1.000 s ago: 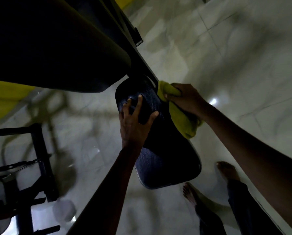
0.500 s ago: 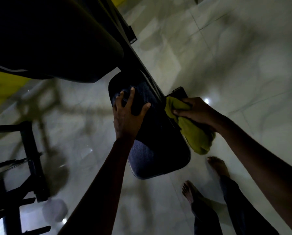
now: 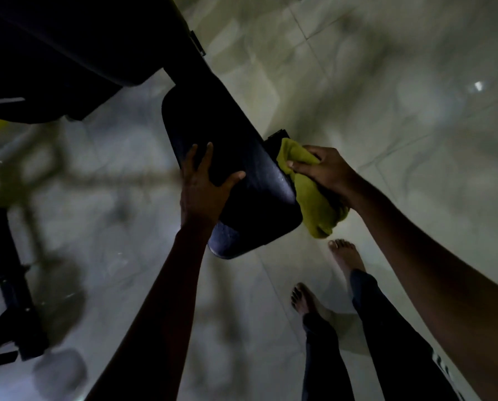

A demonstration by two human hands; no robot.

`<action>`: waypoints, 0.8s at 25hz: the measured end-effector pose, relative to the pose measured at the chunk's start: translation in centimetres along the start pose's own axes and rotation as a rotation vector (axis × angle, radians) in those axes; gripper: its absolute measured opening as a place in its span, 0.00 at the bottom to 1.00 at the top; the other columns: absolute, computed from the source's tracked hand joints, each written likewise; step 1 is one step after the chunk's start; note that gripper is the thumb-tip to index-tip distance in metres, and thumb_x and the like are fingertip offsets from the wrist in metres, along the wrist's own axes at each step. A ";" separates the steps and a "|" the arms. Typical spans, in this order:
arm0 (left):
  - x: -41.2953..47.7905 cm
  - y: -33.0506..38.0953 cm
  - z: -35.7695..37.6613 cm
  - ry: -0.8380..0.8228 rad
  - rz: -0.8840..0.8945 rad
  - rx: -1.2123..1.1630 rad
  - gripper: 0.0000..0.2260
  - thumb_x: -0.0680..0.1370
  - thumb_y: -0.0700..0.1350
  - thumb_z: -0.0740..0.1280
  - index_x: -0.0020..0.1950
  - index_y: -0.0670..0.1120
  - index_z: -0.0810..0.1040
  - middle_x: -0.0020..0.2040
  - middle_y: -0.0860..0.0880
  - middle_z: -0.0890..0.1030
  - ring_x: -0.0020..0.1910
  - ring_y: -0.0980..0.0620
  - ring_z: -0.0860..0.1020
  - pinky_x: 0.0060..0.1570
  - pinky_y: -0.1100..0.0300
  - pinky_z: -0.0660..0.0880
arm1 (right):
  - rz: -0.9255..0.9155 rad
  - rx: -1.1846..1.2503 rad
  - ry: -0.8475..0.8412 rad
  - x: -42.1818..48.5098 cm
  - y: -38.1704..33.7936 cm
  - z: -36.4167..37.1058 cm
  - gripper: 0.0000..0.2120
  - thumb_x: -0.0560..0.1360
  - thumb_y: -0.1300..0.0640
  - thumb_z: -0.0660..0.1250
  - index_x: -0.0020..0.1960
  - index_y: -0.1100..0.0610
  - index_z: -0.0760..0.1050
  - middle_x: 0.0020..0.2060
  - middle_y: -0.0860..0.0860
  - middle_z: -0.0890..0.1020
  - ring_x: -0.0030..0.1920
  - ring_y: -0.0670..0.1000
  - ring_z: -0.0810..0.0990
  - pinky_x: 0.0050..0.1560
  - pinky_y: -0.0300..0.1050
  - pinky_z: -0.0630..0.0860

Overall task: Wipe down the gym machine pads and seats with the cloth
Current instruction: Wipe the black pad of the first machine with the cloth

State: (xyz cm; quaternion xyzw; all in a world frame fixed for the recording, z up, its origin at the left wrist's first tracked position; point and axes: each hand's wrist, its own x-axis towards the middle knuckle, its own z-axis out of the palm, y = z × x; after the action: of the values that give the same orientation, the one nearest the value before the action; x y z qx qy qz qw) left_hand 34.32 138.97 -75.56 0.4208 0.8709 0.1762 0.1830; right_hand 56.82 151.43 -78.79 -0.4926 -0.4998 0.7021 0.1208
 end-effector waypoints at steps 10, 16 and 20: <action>-1.2 -0.1 0.0 -0.086 0.018 -0.032 0.43 0.70 0.64 0.73 0.79 0.50 0.61 0.80 0.43 0.56 0.78 0.41 0.54 0.75 0.48 0.56 | 0.109 0.164 0.327 -7.7 4.1 1.8 0.08 0.71 0.51 0.76 0.49 0.51 0.84 0.44 0.53 0.87 0.47 0.55 0.85 0.54 0.59 0.82; -1.4 -0.3 0.2 -0.088 0.017 -0.042 0.43 0.70 0.64 0.73 0.79 0.50 0.60 0.80 0.42 0.55 0.79 0.41 0.52 0.75 0.48 0.56 | 0.143 0.192 0.401 -9.4 5.0 3.5 0.08 0.70 0.47 0.73 0.45 0.50 0.81 0.42 0.53 0.85 0.48 0.58 0.84 0.54 0.61 0.82; -2.1 0.3 0.0 -0.097 -0.032 -0.053 0.40 0.73 0.61 0.73 0.79 0.49 0.61 0.80 0.41 0.55 0.78 0.41 0.54 0.75 0.48 0.57 | 0.160 0.096 0.460 -10.6 5.0 4.6 0.06 0.74 0.48 0.71 0.45 0.50 0.78 0.43 0.52 0.84 0.49 0.56 0.83 0.54 0.58 0.81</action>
State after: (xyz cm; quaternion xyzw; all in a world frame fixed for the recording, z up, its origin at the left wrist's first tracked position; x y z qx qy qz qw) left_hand 35.73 137.47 -75.04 0.4098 0.8627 0.1756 0.2388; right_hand 59.85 139.41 -76.73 -0.6712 -0.3847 0.6016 0.1988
